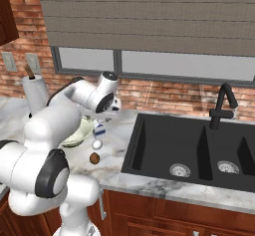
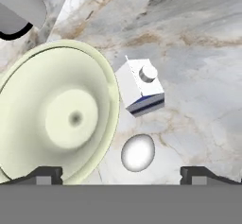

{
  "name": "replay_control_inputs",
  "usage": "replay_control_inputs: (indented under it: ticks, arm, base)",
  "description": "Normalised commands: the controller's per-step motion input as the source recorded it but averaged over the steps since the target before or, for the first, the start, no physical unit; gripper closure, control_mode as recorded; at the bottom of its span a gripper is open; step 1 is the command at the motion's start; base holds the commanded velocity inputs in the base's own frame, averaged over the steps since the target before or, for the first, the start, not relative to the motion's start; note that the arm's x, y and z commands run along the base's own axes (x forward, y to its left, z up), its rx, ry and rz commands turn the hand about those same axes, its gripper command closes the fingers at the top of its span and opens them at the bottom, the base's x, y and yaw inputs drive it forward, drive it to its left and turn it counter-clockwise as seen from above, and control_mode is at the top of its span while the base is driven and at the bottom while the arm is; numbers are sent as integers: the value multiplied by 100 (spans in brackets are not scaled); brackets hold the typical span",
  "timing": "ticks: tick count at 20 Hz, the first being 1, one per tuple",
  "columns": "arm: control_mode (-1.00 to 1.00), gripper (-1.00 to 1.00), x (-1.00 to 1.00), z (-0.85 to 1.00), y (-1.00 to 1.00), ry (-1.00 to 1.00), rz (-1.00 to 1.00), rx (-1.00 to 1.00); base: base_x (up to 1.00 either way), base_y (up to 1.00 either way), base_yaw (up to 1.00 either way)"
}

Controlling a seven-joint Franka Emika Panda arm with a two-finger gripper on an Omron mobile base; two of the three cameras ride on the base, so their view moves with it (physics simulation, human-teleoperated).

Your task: Gather the eggs and milk located in the vicinity of the sink area and place them right next to the bowl.

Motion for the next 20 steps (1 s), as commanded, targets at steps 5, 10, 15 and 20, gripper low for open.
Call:
replay_control_inputs:
  ticks: [5,10,15,20]
  arm:
    - [-100,-100,-66,28,-38,-5,0,0]
    - [-100,-100,-45,1,-27,-4,8,0]
    - [-100,-100,-7,0,-1,-1,24,0]
    - [-100,-100,0,0,0,-2,32,0]
  base:
    - [0,0,0]
    - [0,0,0]
    - [0,0,0]
    - [0,0,0]
